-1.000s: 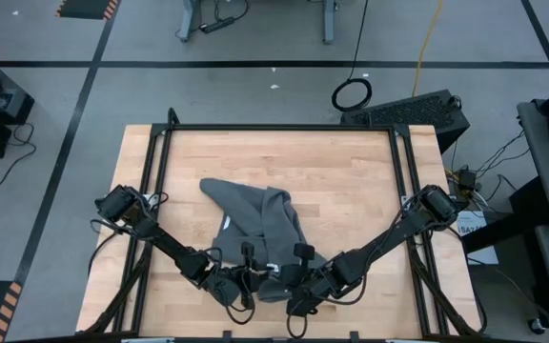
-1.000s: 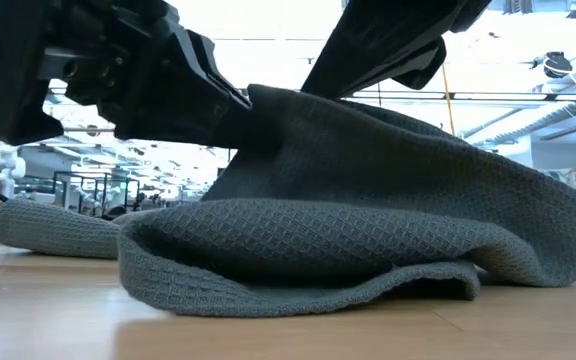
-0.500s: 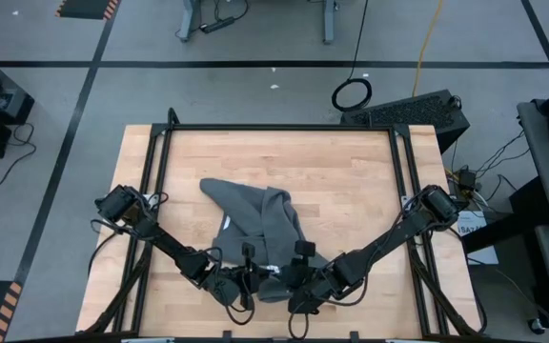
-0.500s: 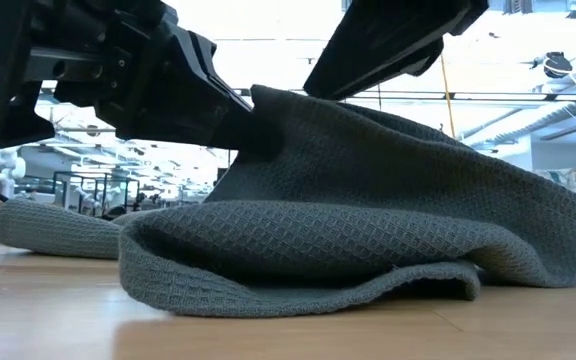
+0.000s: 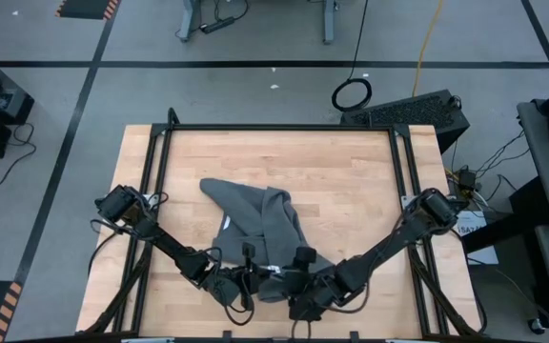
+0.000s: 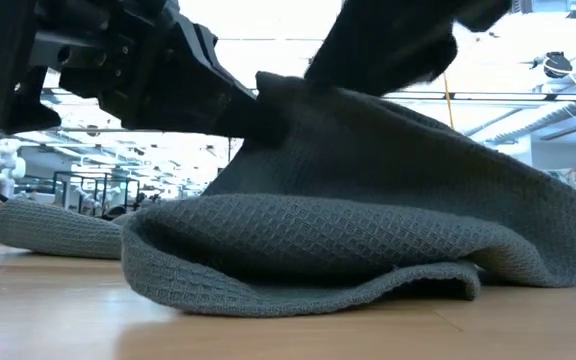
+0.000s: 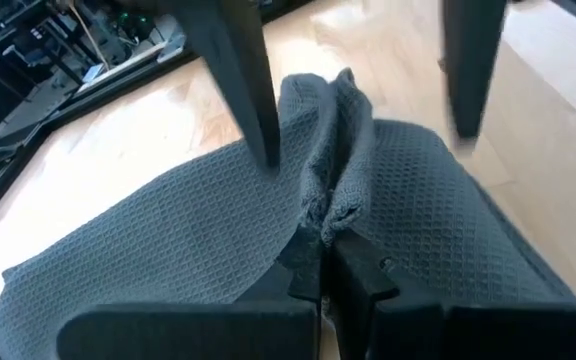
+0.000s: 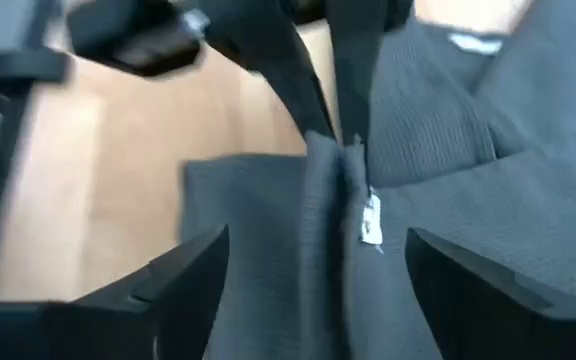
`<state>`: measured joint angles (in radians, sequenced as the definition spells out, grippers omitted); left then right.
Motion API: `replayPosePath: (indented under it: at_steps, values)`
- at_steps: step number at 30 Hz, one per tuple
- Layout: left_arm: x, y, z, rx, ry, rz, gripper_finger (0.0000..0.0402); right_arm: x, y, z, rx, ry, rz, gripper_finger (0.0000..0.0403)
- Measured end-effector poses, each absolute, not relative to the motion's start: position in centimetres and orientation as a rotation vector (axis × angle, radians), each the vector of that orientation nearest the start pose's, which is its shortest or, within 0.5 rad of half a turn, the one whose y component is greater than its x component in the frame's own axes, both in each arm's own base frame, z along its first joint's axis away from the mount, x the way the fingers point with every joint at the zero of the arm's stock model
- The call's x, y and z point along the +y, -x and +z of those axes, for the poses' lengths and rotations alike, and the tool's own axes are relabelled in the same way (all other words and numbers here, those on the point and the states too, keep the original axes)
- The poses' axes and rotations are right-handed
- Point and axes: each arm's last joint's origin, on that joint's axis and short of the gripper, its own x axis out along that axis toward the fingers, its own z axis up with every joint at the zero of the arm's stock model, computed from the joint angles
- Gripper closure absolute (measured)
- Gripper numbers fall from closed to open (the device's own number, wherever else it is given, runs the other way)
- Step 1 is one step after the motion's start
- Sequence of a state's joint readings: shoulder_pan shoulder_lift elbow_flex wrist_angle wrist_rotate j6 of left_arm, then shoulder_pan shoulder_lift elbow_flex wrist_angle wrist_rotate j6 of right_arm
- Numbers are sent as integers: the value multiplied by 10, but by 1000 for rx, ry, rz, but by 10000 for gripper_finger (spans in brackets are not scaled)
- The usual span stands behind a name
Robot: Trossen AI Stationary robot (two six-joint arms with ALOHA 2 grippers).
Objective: Roll towel into tight, uniform cylinder
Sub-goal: Roll the gray towel
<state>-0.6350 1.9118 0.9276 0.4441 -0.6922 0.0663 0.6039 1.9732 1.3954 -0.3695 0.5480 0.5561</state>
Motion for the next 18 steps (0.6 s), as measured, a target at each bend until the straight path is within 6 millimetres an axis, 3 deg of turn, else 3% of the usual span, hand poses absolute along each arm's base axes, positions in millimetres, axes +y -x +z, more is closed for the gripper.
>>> replayPosePath:
  at_steps: [6,14,18]
  values:
    - [-205,-310,135,431,-400,42,393,217,-355,183,787,-15,-185,188]
    - [-205,-310,135,427,-396,43,393,217,-355,182,803,5,-159,376]
    - [-204,-308,135,447,-381,51,387,217,-355,182,803,23,-153,389]
